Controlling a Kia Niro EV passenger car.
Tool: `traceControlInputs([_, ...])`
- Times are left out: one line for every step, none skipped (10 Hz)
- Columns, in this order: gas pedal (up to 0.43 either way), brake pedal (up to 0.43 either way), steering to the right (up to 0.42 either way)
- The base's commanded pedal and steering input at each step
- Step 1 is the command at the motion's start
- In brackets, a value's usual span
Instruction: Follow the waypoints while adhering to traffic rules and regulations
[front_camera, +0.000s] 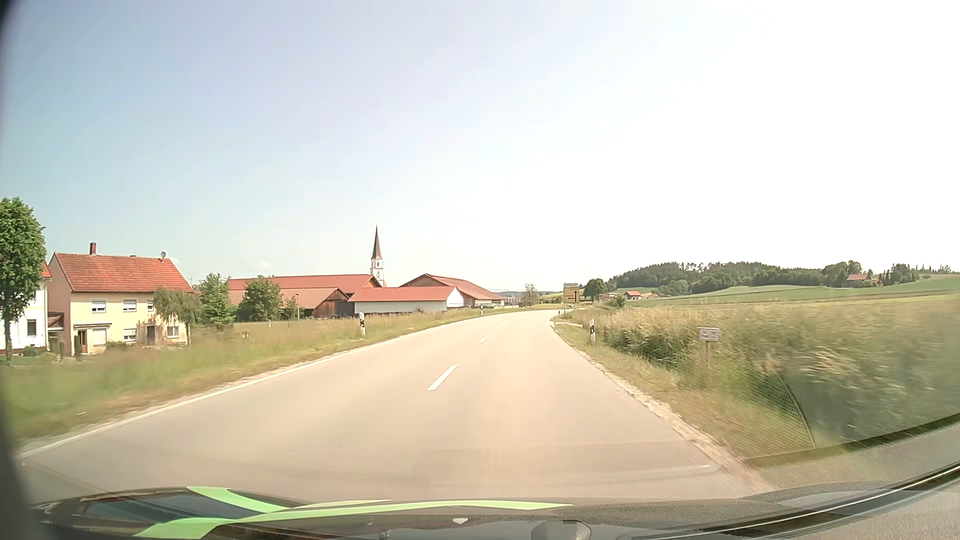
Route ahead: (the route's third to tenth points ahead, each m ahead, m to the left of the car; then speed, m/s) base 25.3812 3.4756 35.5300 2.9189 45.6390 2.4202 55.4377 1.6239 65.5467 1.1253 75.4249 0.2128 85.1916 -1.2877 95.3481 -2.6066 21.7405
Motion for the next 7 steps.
traceControlInputs([0.067, 0.000, 0.005])
traceControlInputs([0.067, 0.000, 0.005])
traceControlInputs([0.079, 0.000, 0.005])
traceControlInputs([0.079, 0.000, 0.004])
traceControlInputs([0.079, 0.000, 0.004])
traceControlInputs([0.079, 0.000, 0.003])
traceControlInputs([0.079, 0.000, 0.001])
